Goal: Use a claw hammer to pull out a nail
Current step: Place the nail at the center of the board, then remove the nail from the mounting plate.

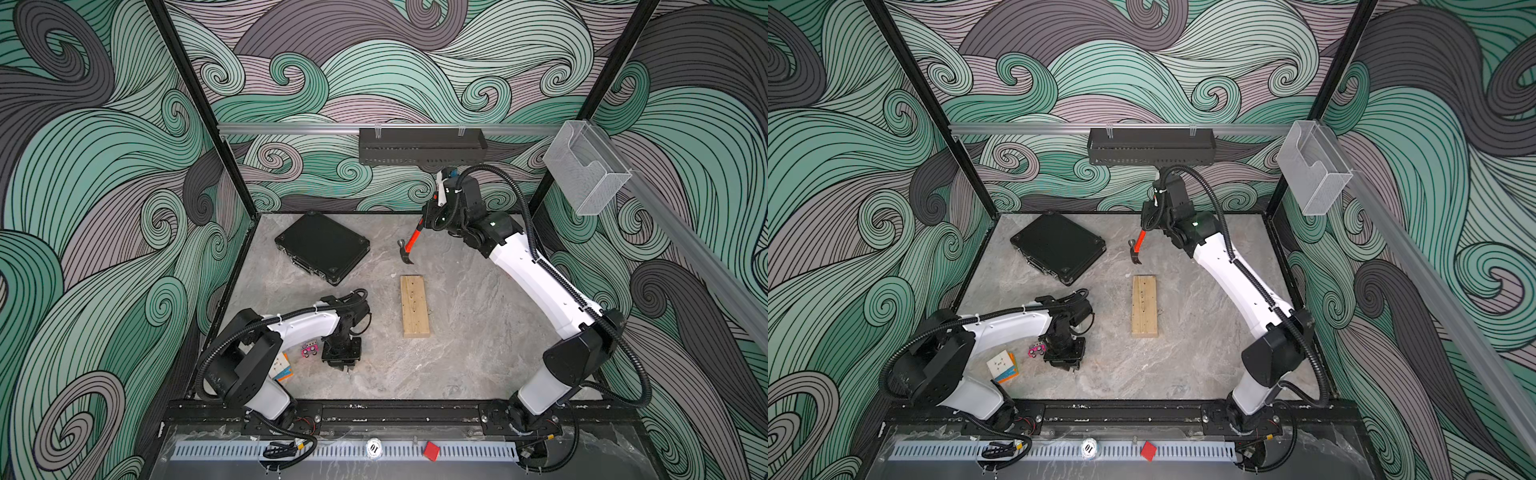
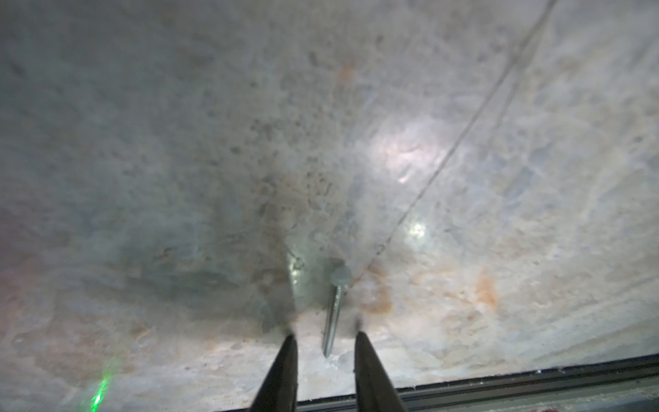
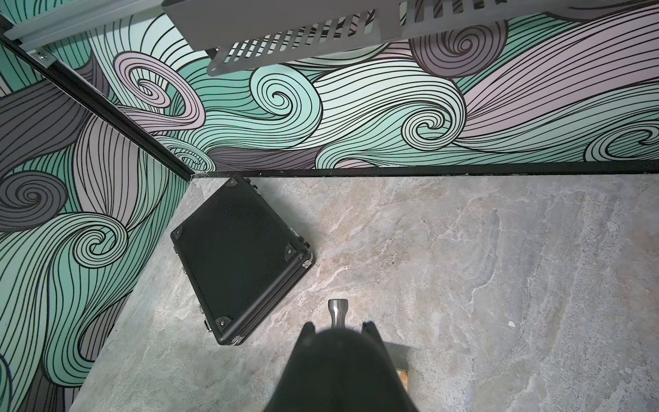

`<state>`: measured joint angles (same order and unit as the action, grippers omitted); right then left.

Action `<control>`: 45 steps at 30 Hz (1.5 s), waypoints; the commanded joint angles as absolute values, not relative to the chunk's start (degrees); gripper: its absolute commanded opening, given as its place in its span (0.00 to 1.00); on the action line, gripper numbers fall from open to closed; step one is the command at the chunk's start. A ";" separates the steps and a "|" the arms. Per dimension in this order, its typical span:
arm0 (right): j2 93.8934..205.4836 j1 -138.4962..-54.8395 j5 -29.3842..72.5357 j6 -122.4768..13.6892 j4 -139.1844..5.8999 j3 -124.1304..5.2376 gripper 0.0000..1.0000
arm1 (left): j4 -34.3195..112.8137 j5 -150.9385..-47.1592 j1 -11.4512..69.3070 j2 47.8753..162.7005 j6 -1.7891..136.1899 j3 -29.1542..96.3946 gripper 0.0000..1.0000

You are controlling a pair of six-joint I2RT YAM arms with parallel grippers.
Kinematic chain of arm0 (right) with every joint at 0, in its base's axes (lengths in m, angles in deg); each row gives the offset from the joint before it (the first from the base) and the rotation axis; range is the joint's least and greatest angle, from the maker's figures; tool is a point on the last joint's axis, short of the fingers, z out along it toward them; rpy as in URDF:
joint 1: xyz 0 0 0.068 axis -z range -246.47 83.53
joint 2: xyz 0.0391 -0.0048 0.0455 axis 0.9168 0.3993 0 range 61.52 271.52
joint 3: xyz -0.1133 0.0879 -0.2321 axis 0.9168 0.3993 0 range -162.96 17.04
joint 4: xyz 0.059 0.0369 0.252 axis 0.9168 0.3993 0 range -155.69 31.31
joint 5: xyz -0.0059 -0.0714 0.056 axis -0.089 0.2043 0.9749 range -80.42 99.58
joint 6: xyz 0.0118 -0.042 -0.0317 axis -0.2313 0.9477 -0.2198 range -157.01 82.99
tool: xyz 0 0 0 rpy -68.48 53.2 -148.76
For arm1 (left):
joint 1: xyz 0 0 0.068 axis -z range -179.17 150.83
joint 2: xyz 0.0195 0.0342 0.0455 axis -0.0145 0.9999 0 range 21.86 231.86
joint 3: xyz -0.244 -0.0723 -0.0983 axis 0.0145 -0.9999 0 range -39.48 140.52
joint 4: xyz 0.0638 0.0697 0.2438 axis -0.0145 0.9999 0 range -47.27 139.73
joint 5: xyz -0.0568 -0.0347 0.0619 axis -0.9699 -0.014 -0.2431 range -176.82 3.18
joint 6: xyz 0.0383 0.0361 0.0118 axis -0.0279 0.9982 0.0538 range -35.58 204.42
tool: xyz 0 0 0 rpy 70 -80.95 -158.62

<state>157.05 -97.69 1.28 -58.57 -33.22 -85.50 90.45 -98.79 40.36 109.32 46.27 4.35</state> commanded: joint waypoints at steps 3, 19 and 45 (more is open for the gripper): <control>154.71 -97.40 1.71 -59.77 -38.74 -85.99 0.00 | 91.78 -95.48 40.67 110.10 45.87 3.49 0.34; 154.42 -97.08 1.64 -59.95 -38.53 -85.68 0.00 | 91.36 -94.50 40.84 109.50 45.40 4.08 0.68; 154.27 -96.96 1.43 -60.14 -38.58 -85.52 0.00 | 94.04 -93.48 40.91 102.43 45.64 9.21 0.85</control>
